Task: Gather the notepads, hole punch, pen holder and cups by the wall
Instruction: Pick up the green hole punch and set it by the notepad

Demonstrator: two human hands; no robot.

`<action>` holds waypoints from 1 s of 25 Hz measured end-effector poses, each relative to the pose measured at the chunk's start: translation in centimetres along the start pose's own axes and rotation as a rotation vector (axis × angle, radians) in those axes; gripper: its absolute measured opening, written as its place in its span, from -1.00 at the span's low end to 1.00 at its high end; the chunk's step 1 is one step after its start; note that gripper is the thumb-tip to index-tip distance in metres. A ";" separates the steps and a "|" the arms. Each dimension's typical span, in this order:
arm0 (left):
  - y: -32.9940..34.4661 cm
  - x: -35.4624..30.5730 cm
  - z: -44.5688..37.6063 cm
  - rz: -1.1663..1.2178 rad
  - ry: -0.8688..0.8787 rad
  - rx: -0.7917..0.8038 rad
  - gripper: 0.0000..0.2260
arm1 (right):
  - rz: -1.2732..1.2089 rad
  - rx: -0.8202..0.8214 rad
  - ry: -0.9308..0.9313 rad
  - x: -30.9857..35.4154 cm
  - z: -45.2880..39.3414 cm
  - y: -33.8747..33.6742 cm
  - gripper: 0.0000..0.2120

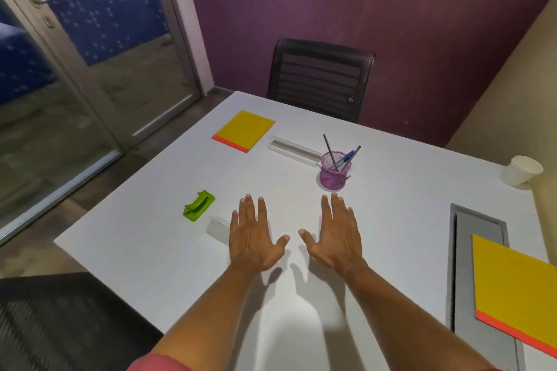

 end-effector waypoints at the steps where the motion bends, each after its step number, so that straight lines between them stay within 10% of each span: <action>1: -0.1 1.5 -0.4 0.003 -0.028 0.002 -0.08 | 0.006 0.012 -0.016 1.5 -0.8 0.4 -0.09; 25: 3.0 21.6 -6.6 0.467 -0.593 0.095 -0.22 | -0.114 0.388 -0.285 25.3 -16.5 12.8 -0.16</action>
Point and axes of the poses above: each hand's wrist, its own z-axis away from the middle knuckle, its own y-axis out of the palm, x = y × z, the point moved 3 cm from there along -z, towards the middle knuckle, and after that the axes turned 6 degrees about z, right-handed, at the moved point
